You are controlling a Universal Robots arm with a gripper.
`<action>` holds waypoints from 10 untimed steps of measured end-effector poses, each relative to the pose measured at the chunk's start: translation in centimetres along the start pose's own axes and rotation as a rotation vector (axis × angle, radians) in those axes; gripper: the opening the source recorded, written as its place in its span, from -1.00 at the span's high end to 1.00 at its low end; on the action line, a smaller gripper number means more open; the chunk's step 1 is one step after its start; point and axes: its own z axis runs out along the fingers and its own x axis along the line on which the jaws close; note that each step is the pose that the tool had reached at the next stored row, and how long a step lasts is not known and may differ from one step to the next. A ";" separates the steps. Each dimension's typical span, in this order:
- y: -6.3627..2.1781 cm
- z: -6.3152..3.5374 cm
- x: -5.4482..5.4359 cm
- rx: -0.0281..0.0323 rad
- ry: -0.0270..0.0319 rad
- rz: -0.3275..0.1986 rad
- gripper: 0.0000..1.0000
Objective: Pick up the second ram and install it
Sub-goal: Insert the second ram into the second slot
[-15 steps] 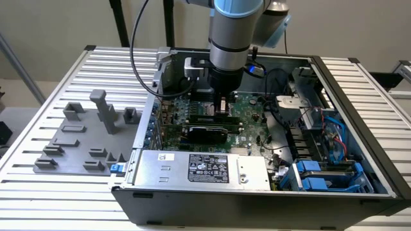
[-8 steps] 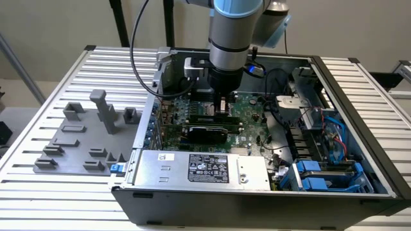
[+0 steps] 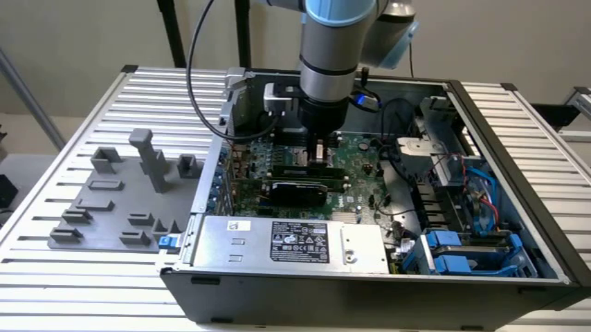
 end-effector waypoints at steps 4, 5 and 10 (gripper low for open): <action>0.01 0.11 -0.1 0.0013 0.0001 0.000 1.00; 0.02 0.16 -0.1 0.0017 0.0002 0.000 1.00; 0.01 0.38 -0.1 0.0026 0.0003 0.000 1.00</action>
